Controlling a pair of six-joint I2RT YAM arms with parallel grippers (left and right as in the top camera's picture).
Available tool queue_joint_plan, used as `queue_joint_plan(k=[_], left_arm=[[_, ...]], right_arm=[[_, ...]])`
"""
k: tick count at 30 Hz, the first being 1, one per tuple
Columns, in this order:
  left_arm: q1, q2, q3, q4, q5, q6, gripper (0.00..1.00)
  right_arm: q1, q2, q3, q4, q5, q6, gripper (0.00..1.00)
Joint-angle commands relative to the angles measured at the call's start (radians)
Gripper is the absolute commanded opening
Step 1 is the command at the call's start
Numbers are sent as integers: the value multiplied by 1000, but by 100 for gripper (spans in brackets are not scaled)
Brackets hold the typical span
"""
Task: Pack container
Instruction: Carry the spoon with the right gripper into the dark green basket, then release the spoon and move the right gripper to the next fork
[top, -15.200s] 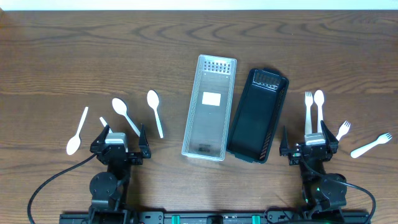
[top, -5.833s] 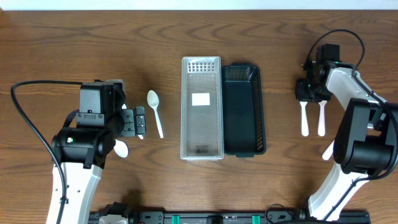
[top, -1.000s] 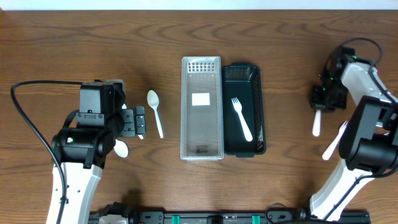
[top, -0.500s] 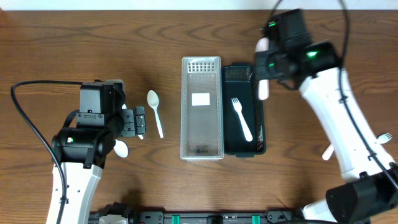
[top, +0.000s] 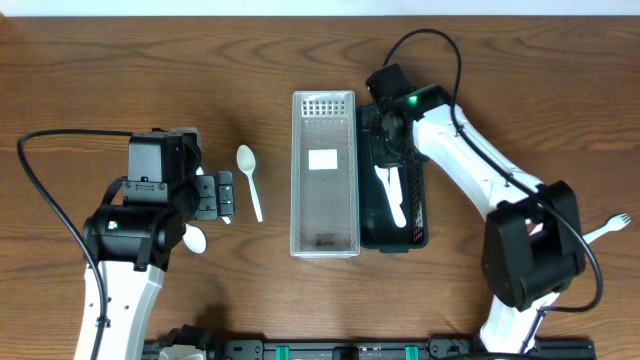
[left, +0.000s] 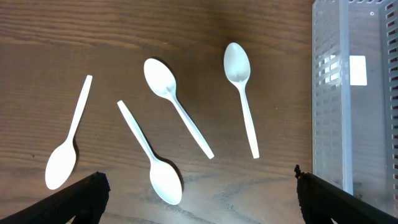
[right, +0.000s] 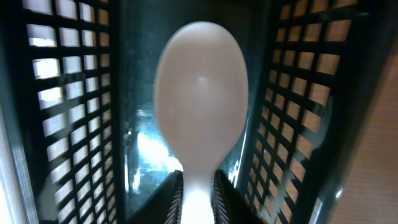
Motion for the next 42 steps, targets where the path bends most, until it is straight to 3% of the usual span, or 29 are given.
queue_joint_plan(k=[1,5,8,14,17,19,22,25,32,42], left_arm=[[6,1,18,-3,-11,-13,98],[6,1,18,-3,-11,-13,98],[6,1,18,-3,-11,-13,98],[6,1,18,-3,-11,-13,98],[6,1,18,-2,-11,-13,98],[6,1,18,-3,-11,-13,98],[6,1,18,-2,-11,-13,98],[6,1,18,-2,-11,-13,98],[6,1,18,-2,-11,-13,98],[6,1,18,-3,-11,-13,98]], right_arm=[[5,-8,6,18,16,11,36],[4,-21,23,31,16,-29,44],[-8,-45,76,-10,33,-52,43],[-166,-211,181,-86,132,49,44],[-329,-317,181,-115,132,96,57],[-451,-359,181,-152,127,101,61],[-635,-374,180,-225,107,100,78],[-784,-357,150,-250,85,56,85],[-953,-288,-66,-111,10,-16,90],[-949,-157,-296,107,8,-61,92]])
